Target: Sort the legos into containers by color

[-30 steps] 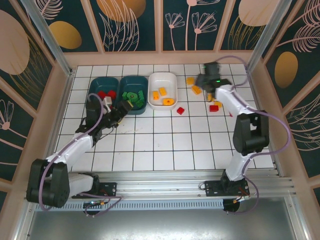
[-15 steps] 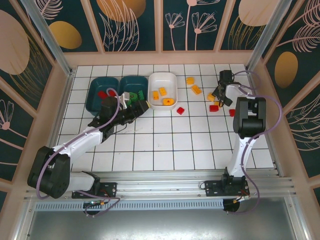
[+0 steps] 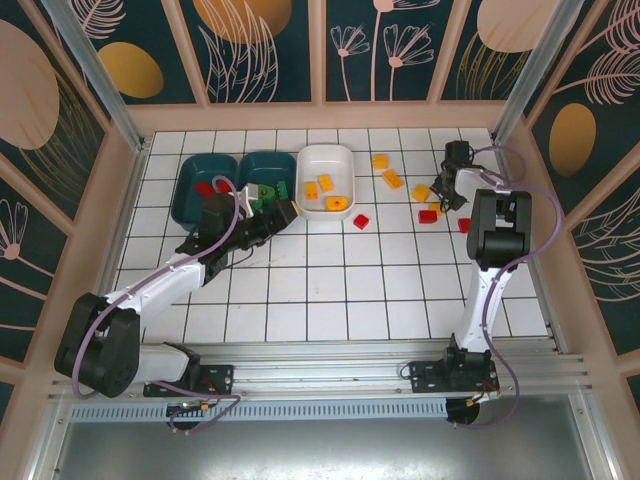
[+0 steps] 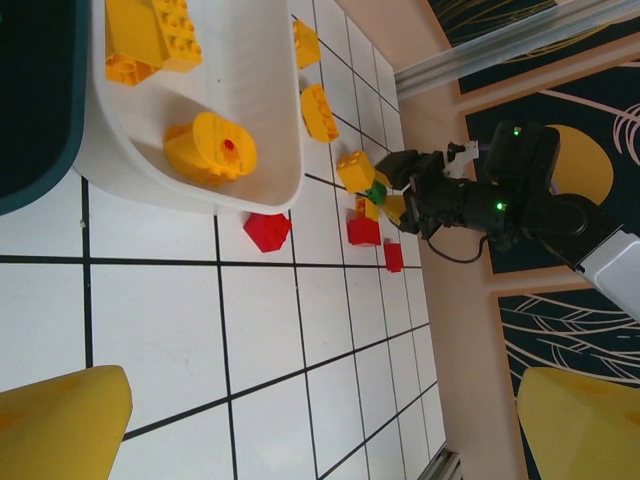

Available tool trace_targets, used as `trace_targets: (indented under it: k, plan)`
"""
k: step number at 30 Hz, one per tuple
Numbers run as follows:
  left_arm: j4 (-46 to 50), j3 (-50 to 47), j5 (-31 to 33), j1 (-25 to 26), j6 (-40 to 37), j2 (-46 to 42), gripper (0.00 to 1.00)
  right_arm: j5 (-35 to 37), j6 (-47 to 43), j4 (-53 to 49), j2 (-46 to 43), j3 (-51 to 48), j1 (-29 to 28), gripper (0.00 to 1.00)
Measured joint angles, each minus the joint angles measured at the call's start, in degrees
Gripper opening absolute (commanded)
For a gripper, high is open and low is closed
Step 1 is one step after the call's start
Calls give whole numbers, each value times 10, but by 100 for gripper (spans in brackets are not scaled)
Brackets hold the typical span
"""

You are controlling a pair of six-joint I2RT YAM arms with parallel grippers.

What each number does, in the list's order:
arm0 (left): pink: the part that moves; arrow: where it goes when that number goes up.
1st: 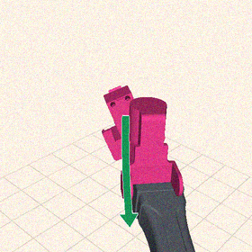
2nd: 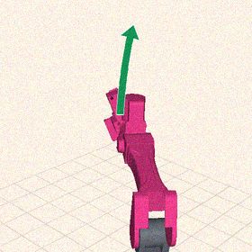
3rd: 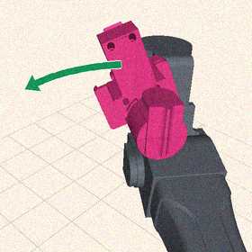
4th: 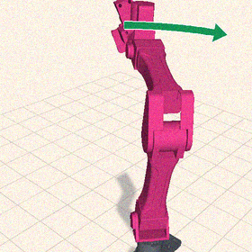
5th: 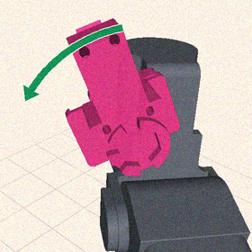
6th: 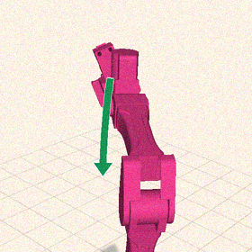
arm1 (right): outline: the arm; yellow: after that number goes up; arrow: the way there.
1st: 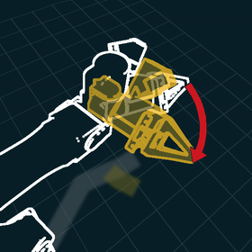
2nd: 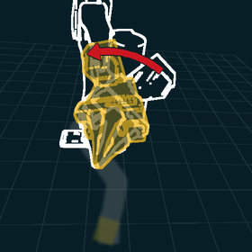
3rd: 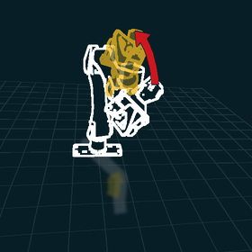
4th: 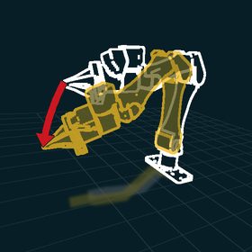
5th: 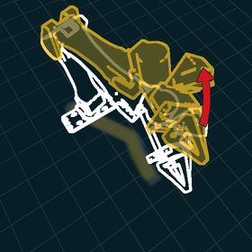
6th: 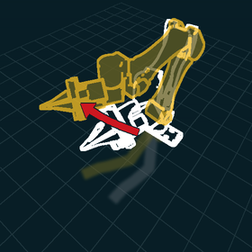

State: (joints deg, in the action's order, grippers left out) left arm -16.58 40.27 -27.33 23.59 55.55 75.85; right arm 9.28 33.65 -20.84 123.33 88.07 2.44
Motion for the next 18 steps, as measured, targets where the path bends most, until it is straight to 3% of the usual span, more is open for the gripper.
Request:
trace_targets:
  k: [4, 12, 16, 18]
  plan:
    - [5, 0, 9, 0, -4, -1, 98, -4, -2, 8, 0, -2, 0, 26]
    - [65, 11, 65, -9, -30, -30, 99, 7, -6, 32, -44, -54, -10, 21]
    - [96, 9, 103, -70, -30, -79, 99, 54, -22, 29, -93, -54, -58, 21]
    - [101, 0, 124, -121, -23, -107, 98, 75, -30, 30, -127, -53, -108, 21]
